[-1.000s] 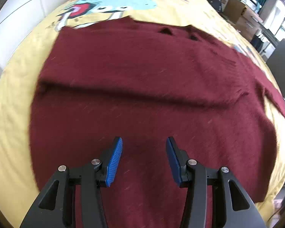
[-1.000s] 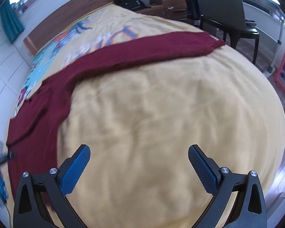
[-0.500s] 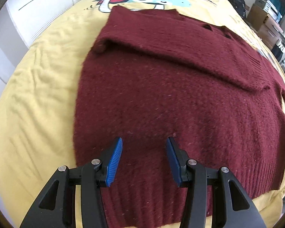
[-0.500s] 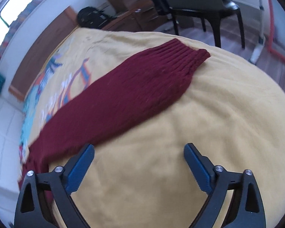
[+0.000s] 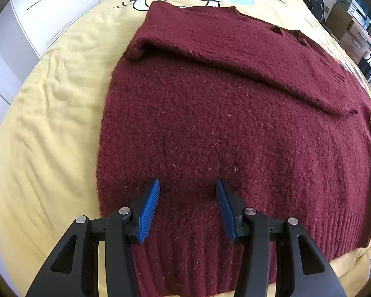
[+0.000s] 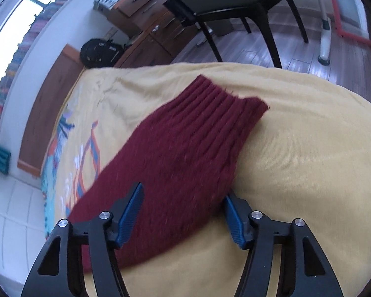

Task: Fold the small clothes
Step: 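Move the right tool to the cuff of the other sweater sleeve, then close the right tool on the sleeve cuff and lift it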

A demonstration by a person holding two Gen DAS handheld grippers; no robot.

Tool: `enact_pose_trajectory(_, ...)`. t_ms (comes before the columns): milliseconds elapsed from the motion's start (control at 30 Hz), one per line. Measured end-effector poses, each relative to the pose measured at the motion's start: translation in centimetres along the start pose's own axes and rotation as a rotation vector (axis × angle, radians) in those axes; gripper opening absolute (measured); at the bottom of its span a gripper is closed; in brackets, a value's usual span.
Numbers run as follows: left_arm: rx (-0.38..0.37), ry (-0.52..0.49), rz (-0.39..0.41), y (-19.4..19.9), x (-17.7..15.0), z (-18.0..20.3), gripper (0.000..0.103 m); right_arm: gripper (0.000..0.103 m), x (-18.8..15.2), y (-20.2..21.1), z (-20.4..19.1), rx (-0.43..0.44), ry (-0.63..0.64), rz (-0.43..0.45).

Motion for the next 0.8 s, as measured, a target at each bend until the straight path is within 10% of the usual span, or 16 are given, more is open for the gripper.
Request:
enact_pose_trajectory(400,0.011,0.019,0.004,0.2,0.1,-1.0,0.042,0.015,1.7,-1.5,-0.6,-0.068,0.051,-0.018)
enact_pose_trajectory(800,-0.029,0.028,0.018,1.3,-0.4,-1.7,0.042,0.011,0.9,3.3,-10.0,0.048,0.262,0.007)
Point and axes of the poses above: each gripper's, at about its wrist camera, not at the fingertips, and y roughly against the way its jaws point, z to its right, x to its top, the point moved 4 cm from there along -y, roughly the way its jaws point, and after that the axes turned 13 degrees about -x, right-handed, at the moved point
